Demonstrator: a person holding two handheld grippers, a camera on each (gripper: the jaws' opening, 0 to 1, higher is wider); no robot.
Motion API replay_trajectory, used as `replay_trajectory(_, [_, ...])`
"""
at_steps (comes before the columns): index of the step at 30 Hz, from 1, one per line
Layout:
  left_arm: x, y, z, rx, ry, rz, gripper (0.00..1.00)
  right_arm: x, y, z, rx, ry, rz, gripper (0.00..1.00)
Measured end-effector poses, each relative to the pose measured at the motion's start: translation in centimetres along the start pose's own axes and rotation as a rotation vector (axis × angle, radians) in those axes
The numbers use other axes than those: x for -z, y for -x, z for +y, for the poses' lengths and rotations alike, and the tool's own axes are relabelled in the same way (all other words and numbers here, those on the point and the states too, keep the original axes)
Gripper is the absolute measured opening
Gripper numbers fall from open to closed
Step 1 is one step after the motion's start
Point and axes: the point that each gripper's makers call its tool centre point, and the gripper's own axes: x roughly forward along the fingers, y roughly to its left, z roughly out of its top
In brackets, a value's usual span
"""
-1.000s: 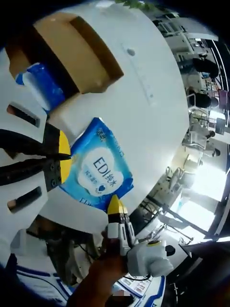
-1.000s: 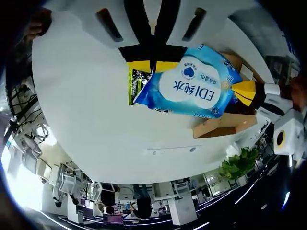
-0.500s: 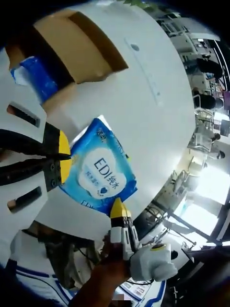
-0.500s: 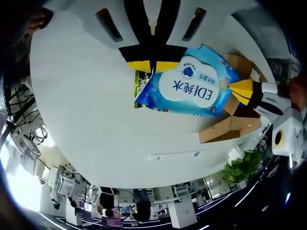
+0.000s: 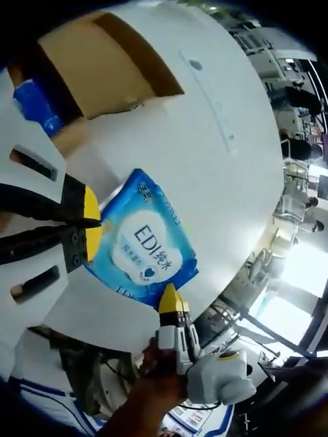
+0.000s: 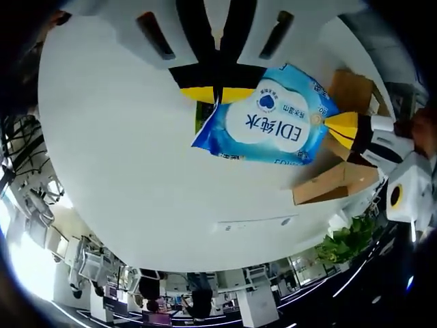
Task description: Operate the shoe box by opening the lid, removing the specified soft item, and placing it in the target area until the item is outside and the box remains undamaged.
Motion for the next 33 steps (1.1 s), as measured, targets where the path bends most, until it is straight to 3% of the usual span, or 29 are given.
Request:
replay_trajectory(13, [0.9,-2.0,0.5,-0.014,-0.035,0.045,0.0,0.3,-2.2,-0.9,-0.011,0.021,0.022,0.0])
replay_trajectory(26, [0.9,-2.2,0.8,-0.028,-0.059,0.04,0.0,0.7,-2.6,-1.3,-0.01,0.049,0.026,0.01])
replay_trajectory(31, [0.8,-2.1,1.2,-0.047,-0.078,0.03,0.18,0.6,-2.4,-1.4,-0.008,0.043,0.014,0.11])
replay_trajectory(33, [0.7,-1.7,1.1,-0.04,-0.076,0.024,0.18,0.5,-2.1,-1.5,-0.006,0.039,0.007,0.11])
